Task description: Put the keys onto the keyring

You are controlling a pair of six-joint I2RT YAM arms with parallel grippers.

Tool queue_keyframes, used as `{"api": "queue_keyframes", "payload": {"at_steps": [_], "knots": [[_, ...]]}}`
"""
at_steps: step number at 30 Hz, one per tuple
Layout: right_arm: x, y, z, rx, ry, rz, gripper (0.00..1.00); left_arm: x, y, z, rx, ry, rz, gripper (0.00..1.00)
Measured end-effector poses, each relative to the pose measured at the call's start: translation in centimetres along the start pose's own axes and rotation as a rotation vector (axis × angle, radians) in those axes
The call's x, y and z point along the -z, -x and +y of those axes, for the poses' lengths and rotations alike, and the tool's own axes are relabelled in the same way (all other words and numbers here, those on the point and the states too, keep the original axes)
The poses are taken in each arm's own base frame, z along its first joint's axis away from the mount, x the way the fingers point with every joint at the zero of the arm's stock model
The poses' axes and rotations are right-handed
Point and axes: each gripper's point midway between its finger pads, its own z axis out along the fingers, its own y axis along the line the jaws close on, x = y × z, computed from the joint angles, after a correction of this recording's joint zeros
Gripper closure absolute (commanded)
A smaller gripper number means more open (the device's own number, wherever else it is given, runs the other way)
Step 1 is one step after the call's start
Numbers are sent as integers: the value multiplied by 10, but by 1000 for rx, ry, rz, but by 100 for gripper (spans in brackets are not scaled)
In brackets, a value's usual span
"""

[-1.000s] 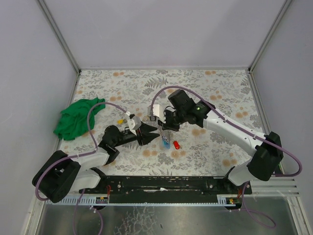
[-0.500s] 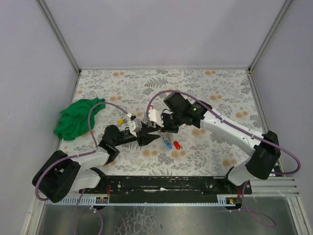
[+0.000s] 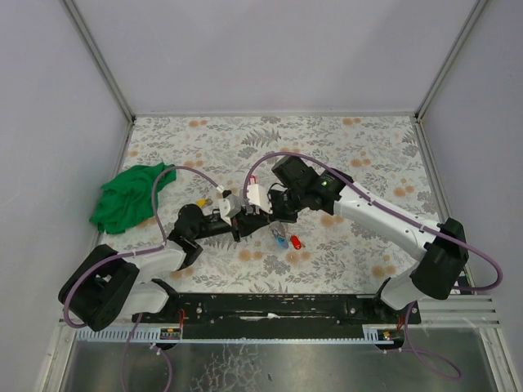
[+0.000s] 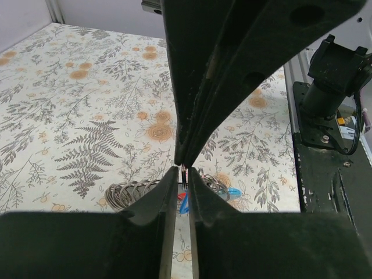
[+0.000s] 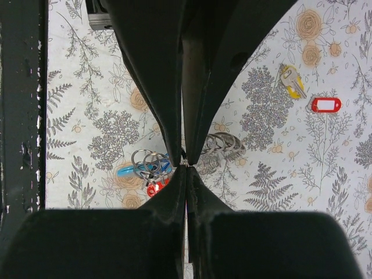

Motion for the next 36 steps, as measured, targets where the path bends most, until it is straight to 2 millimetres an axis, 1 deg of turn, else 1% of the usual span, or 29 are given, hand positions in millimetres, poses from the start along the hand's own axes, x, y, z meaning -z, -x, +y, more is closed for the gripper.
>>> {"api": "queue_keyframes", "payload": {"at_steps": [2,7,11,14,18,20,24,28,36], "knots": [[1,1,-1,2,-4,-1,99,-1,0,1,2,-3,3,100],[1,1,-2,-1,-10,2,82,-1,0,2,4,3,6,100],[4,2,-3,-10,-43,-24,73,1,-2,3,0,16,-1,100],[10,-4,4,-35,-64,-87,69,4,-3,1,-5,20,-10,100],[21,-17,1,-107,-107,-196,67,6,-5,-1,-3,20,-13,100],[21,-20,-2,-128,-123,-250,68,7,-5,-2,-3,21,-14,100],[10,-15,4,-129,-100,-351,69,8,-5,-3,0,21,-18,100],[0,-15,10,-134,-70,-406,71,8,-4,-3,3,21,-23,100],[-6,-4,5,-118,-61,-485,75,8,-1,-4,5,18,-34,100]]}}
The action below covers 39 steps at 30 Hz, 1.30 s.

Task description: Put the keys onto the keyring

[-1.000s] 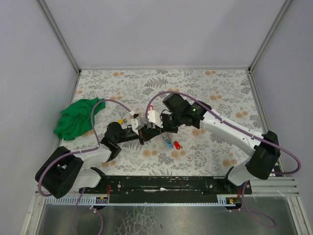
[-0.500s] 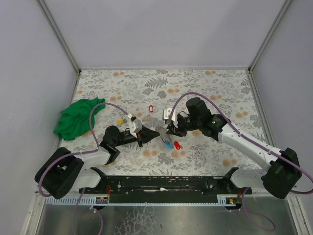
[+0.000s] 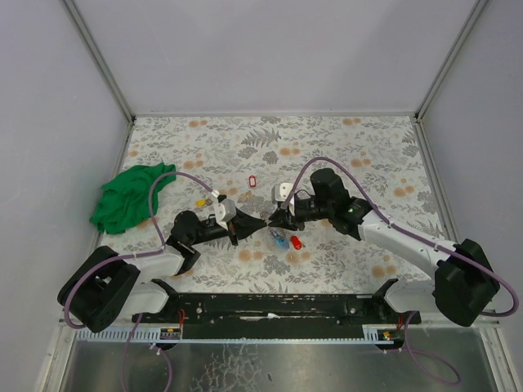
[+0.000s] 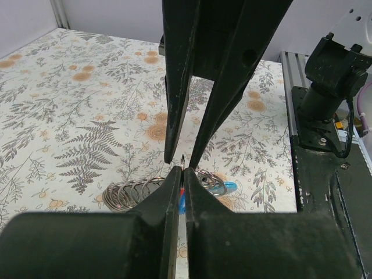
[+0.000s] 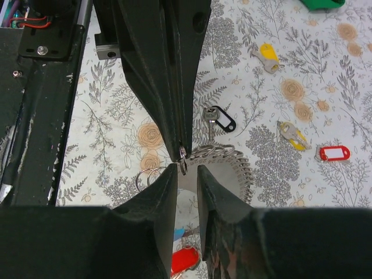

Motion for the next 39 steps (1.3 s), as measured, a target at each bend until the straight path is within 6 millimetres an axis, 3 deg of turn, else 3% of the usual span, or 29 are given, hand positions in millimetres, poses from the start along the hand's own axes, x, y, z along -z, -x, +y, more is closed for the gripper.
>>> {"api": "queue_keyframes", "payload": {"at_steps": [7,10,15,20,34,39], "knots": [[-7,-4,1,-18,29,-10,93,0,0,0,2,-2,-1,100],[-7,-5,2,-27,37,-3,100,0,0,-1,3,-4,0,94],[-3,-3,1,-29,43,32,100,1,0,0,-9,0,2,79],[1,1,-6,-8,20,92,100,3,-1,2,-27,16,18,72],[-6,2,-6,67,26,320,100,6,0,3,-58,30,34,69],[-5,1,-6,76,28,359,100,6,2,3,-67,29,30,76]]}}
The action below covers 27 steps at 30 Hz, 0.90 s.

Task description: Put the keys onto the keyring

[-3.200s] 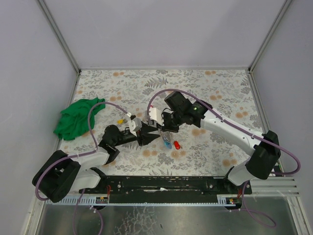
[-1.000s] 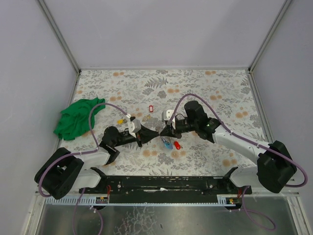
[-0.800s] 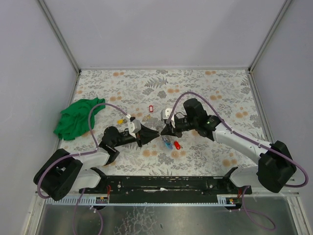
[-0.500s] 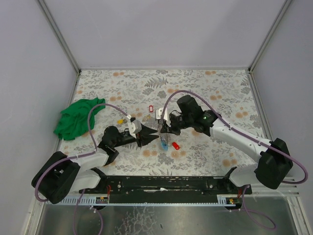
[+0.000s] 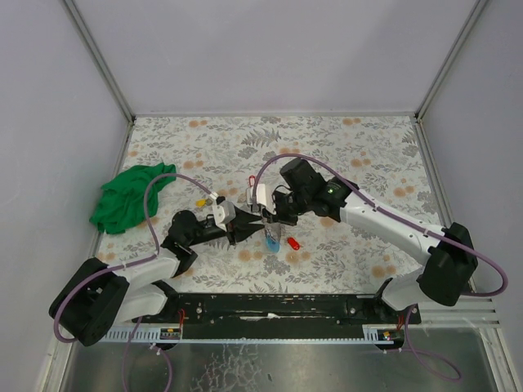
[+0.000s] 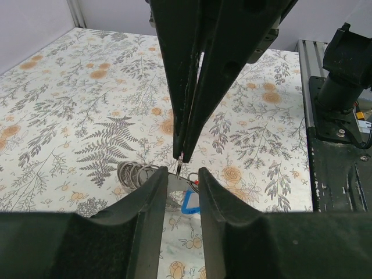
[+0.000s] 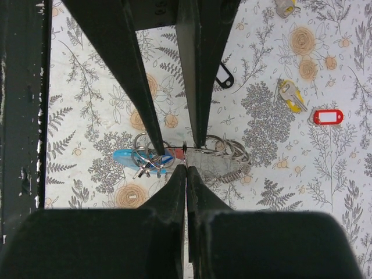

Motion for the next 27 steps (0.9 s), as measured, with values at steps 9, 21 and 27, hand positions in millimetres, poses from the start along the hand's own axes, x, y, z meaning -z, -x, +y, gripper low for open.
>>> {"api": "queue_keyframes", "payload": {"at_steps": [9,21,27], "knots": [[-1,-1,5,10,19,30,100,-2,0,2,4,-1,6,78],[-2,-2,6,5,32,65,98,-5,-3,1,11,-25,20,100],[-2,-3,3,-18,9,74,73,-5,-5,2,12,-21,26,100]]}}
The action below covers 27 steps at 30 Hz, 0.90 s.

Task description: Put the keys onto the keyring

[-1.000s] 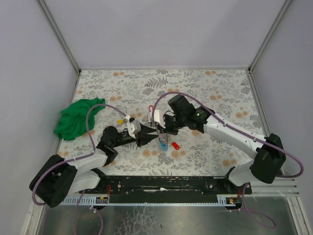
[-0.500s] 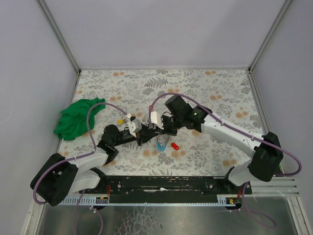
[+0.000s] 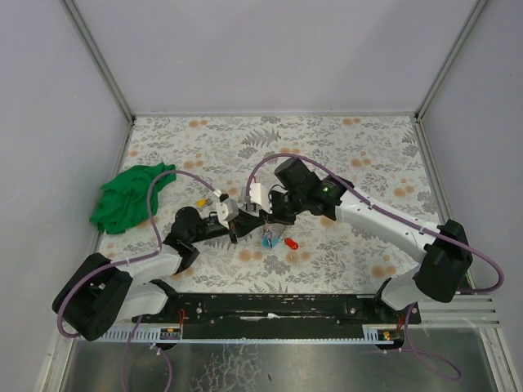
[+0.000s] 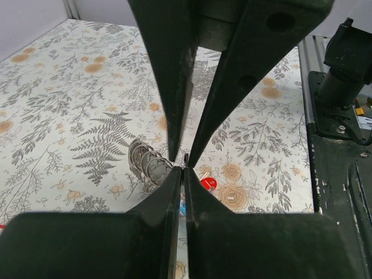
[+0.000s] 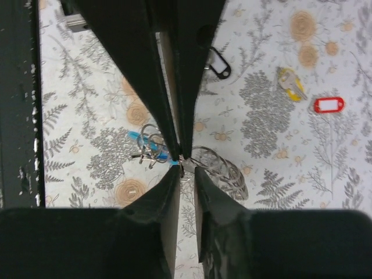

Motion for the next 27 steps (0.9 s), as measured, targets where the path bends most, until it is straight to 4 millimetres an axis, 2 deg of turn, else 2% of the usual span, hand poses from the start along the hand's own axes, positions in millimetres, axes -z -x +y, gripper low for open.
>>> {"api": "queue_keyframes", "payload": {"at_steps": [2,6,10,13,14,15,19,27], "knots": [[1,4,-6,-11,-37,-14,61,1,0,2,0,14,-1,100],[11,11,-15,-29,-132,-73,46,5,-1,3,2,43,-5,100],[30,15,-27,-68,-258,-164,33,10,-2,4,11,72,-11,100],[47,15,-46,-154,-375,-247,22,15,-1,4,20,101,-19,100],[52,13,-54,-188,-417,-270,4,16,-1,4,20,109,-23,100],[57,11,-62,-226,-457,-293,1,18,0,4,20,117,-28,100],[60,-4,-81,-361,-568,-350,1,23,4,3,24,139,-49,100],[28,-33,-107,-565,-631,-336,1,29,1,0,51,158,-53,100]]}}
